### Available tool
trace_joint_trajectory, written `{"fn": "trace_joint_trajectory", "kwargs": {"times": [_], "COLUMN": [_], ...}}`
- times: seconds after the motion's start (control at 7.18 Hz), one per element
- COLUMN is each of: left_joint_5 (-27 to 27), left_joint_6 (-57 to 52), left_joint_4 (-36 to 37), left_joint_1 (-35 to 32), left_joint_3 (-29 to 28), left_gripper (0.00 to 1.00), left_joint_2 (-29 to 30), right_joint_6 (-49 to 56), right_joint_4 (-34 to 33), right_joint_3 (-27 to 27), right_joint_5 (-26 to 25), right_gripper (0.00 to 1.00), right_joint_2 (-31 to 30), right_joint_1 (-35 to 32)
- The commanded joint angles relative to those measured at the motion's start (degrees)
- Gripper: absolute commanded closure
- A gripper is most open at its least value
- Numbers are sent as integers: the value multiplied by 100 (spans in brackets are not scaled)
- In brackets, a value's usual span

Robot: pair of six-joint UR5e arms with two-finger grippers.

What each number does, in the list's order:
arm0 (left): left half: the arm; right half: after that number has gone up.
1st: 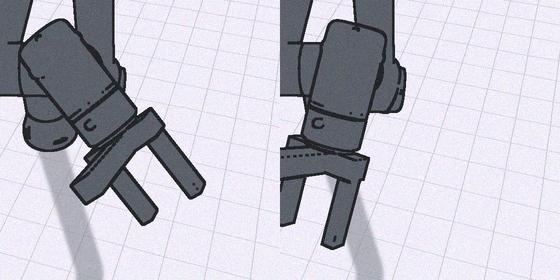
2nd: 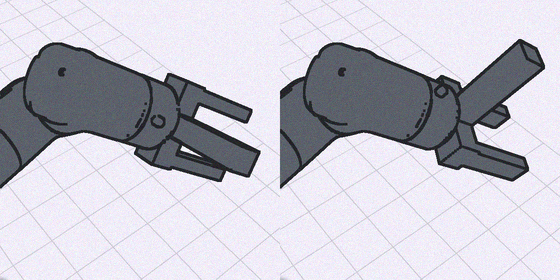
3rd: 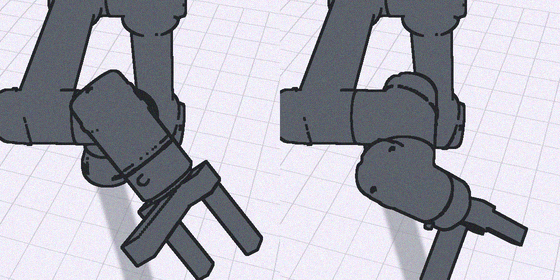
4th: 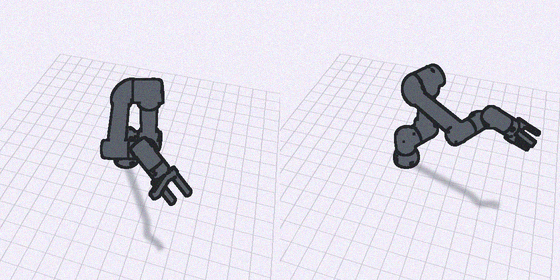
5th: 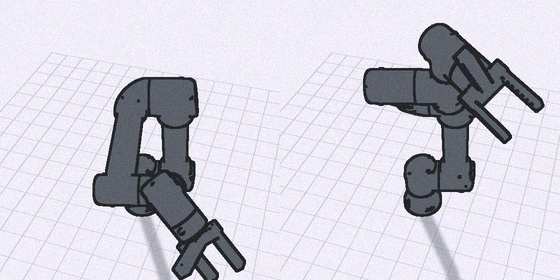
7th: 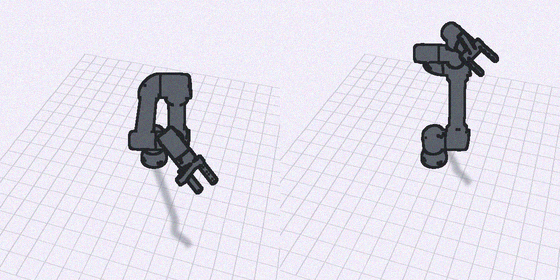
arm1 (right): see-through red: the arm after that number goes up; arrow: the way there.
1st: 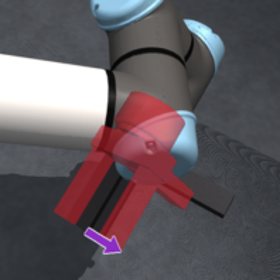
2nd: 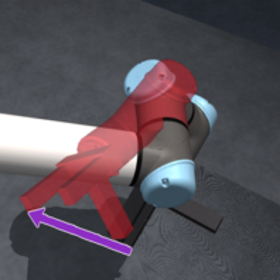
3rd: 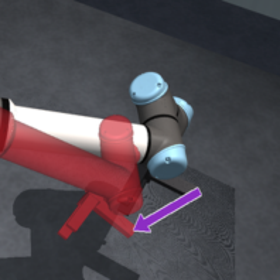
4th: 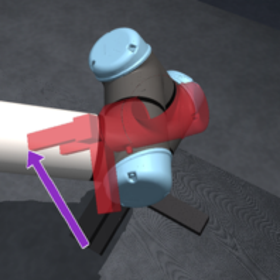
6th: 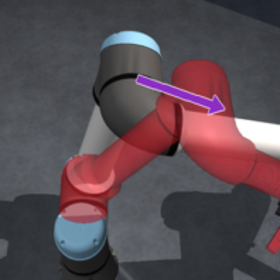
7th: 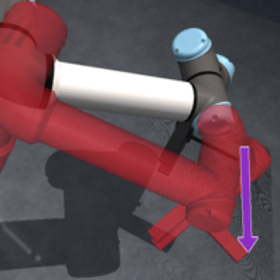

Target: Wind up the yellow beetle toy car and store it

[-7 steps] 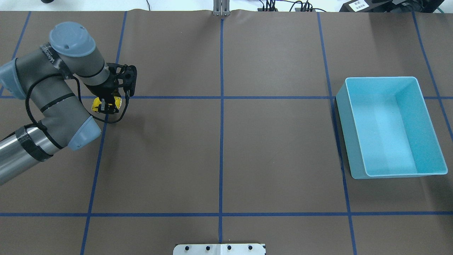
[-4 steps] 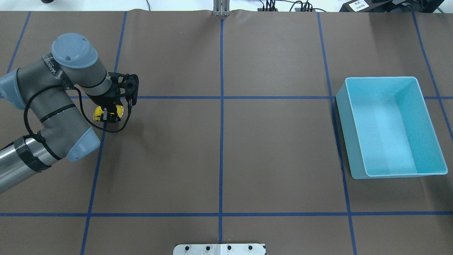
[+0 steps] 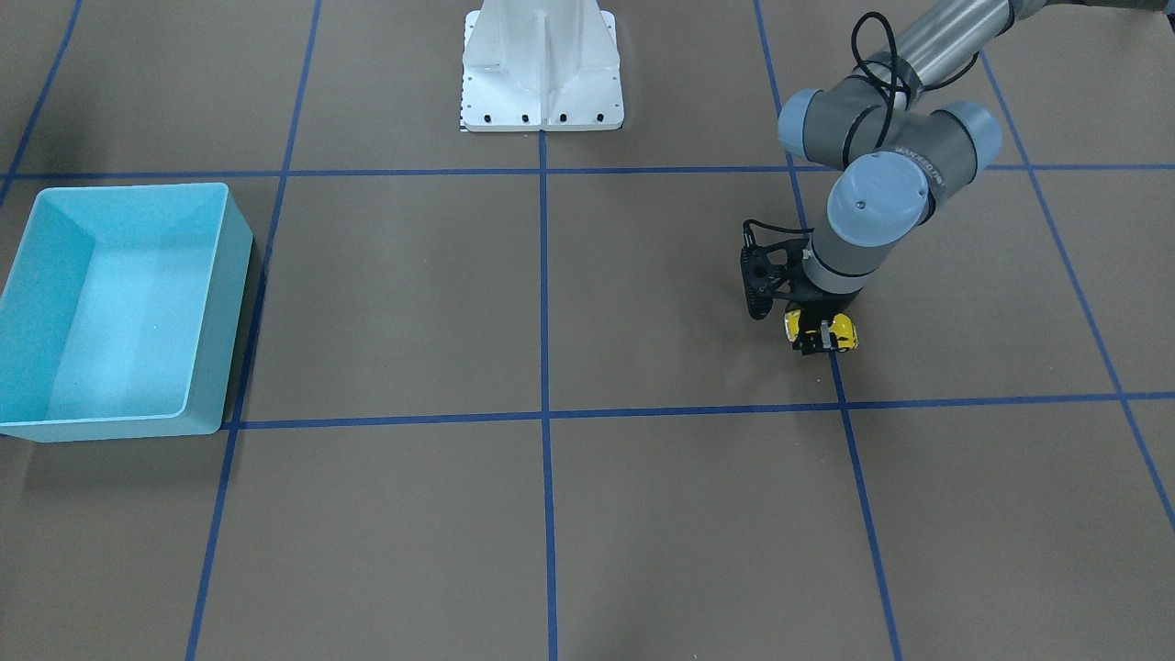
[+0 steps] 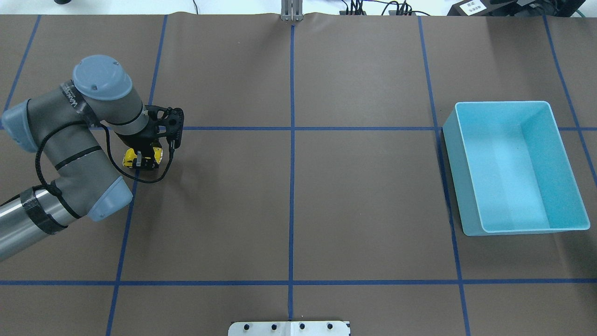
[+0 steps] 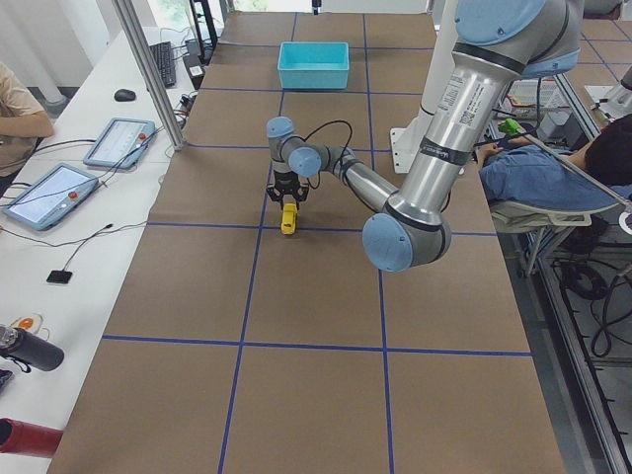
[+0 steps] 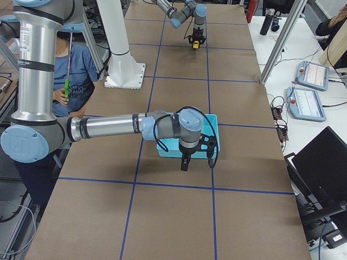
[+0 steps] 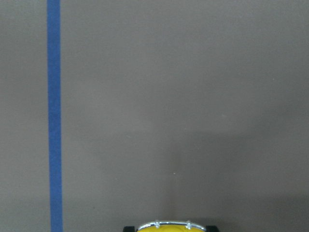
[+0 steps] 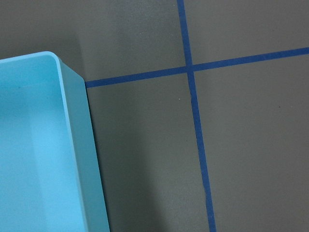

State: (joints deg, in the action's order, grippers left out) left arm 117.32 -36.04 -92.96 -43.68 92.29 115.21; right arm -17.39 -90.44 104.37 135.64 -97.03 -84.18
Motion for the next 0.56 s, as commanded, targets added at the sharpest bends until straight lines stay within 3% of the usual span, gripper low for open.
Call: {"fn": "trace_joint_trajectory", "kwargs": {"times": [0.0, 0.42], "left_joint_5": [-7, 2], "left_joint_6": [9, 79], "left_joint_4": [-55, -108], "left_joint_1": [9, 9], "left_joint_3": [9, 0], "left_gripper": [100, 100], "left_joint_2": [-17, -43], "right_joint_6": [-1, -1], "right_joint_4": [0, 0], "right_joint_3": [4, -4], "right_joint_5": [-2, -2], "right_gripper": [0, 0], "right_joint_2": [0, 0], "right_joint_1": [-1, -2]}}
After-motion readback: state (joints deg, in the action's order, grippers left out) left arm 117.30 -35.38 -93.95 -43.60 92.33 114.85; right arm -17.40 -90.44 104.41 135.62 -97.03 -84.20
